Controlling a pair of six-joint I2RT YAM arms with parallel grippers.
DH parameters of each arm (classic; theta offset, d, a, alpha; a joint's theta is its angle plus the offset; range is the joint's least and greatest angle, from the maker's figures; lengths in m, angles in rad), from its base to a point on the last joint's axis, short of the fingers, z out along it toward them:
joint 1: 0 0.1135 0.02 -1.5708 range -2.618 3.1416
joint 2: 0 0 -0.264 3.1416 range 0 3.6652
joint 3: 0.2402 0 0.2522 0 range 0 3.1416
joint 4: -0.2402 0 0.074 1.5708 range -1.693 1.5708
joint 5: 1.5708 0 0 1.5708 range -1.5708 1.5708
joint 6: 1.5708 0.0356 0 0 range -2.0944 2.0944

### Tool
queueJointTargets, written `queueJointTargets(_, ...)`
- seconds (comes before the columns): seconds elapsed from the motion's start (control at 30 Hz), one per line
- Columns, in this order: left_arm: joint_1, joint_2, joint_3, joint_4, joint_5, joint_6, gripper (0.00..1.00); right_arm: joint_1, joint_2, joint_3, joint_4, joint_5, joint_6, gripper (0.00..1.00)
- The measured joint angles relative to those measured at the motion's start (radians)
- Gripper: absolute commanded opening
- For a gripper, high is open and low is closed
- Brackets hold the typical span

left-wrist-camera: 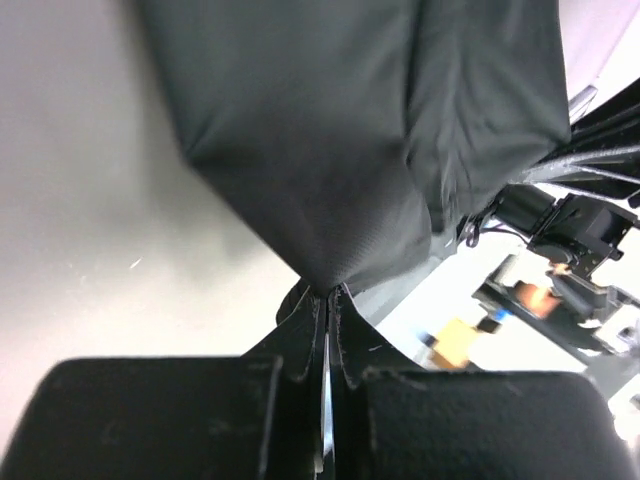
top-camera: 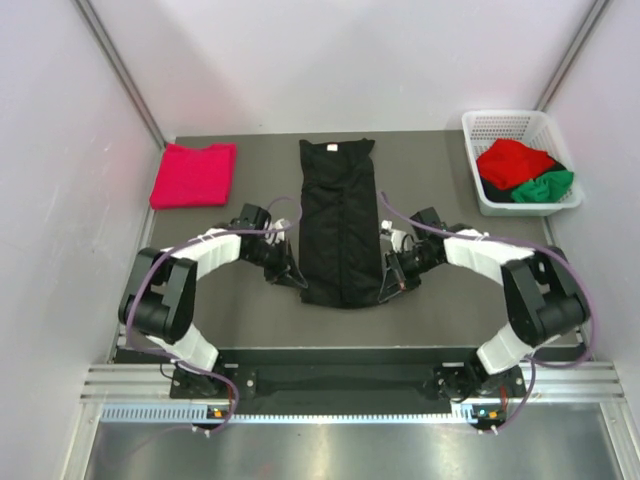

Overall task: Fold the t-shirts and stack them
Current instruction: Fold the tshirt

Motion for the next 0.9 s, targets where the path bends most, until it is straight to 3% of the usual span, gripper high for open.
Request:
queueJointTargets(0.17, 0.0, -0.041, 0.1, -0.035, -0.004, 0.063, 0.0, -0.001, -0.115, 0.011, -0.022, -0.003, -0.016, 0.0)
queueJointTargets(0.33, 0.013, -0.04, 0.216, -0.063, -0.009, 0.106, 0.0, -0.025, -0.105, 0.115, -0.082, -0.004, -0.047, 0.0)
queueJointTargets(0.57, 0.071, 0.029, 0.368, -0.05, -0.026, 0.121, 0.0, -0.07, 0.057, 0.398, -0.086, 0.0, -0.095, 0.0)
queueJointTargets(0.9, 0.097, 0.326, 0.634, -0.017, -0.029, 0.132, 0.0, -0.111, 0.345, 0.659, -0.074, 0.02, -0.112, 0.0)
